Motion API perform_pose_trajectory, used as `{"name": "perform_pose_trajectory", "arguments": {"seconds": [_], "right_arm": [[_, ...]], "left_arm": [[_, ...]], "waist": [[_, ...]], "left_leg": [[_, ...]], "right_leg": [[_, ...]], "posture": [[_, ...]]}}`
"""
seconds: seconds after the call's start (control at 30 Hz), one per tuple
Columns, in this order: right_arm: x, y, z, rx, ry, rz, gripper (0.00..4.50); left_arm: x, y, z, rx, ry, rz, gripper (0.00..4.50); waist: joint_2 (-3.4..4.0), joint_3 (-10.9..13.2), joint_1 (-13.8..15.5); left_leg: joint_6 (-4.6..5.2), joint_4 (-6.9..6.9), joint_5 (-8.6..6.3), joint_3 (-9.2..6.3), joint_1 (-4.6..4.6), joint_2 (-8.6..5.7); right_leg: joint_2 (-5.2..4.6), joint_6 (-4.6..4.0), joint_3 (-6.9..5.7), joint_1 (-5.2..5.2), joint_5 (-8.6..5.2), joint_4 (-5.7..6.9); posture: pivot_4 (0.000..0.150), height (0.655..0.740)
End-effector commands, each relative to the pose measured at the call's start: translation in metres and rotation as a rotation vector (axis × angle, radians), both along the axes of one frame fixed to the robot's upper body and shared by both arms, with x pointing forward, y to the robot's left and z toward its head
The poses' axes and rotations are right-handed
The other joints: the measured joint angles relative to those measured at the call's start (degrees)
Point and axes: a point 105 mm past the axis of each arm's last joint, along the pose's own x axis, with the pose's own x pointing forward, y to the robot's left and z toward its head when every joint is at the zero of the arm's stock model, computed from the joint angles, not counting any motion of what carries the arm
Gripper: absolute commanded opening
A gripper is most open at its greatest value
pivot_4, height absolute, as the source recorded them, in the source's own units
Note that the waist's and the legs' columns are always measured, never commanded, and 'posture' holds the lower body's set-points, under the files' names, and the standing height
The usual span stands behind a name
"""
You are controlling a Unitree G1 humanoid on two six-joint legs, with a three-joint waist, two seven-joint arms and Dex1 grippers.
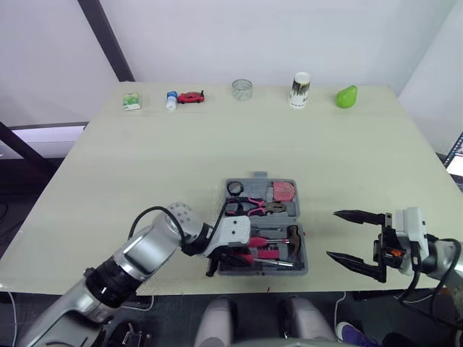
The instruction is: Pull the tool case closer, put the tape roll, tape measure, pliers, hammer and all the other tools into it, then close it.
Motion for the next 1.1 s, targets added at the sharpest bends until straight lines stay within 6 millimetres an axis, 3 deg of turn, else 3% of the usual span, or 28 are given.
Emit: {"name": "perform_pose_trajectory", "arguments": {"seconds": [0.03, 0.5, 1.1], "right_arm": [[-0.002, -0.003, 0.005, -0.014, -0.025, 0.022, 4.5], [-0.013, -0.015, -0.002, -0.105, 0.025, 0.111, 4.5], [-0.016, -0.015, -0.003, -0.098, 0.023, 0.095, 4.5]], "left_arm": [[-0.002, -0.009, 0.003, 0.004, -0.031, -0.02, 0.59], [-0.008, -0.027, -0.003, -0.015, 0.001, 0.017, 0.59], [-0.01, -0.039, -0.005, -0.071, -0.001, -0.017, 0.59]], "waist": [[0.0, 0.0, 0.0], [0.02, 0.0, 0.3], [0.03, 0.0, 1.4]], "left_leg": [[0.0, 0.0, 0.0, 0.0, 0.0, 0.0], [0.0, 0.04, 0.0, -0.01, 0.0, -0.03], [0.0, 0.07, 0.0, -0.01, -0.01, -0.1]], "right_leg": [[0.0, 0.0, 0.0, 0.0, 0.0, 0.0], [-0.02, 0.01, 0.01, 0.01, 0.0, 0.01], [-0.04, 0.02, 0.07, 0.02, 0.0, 0.0]], "posture": [[0.15, 0.74], [0.15, 0.74], [0.15, 0.74]]}}
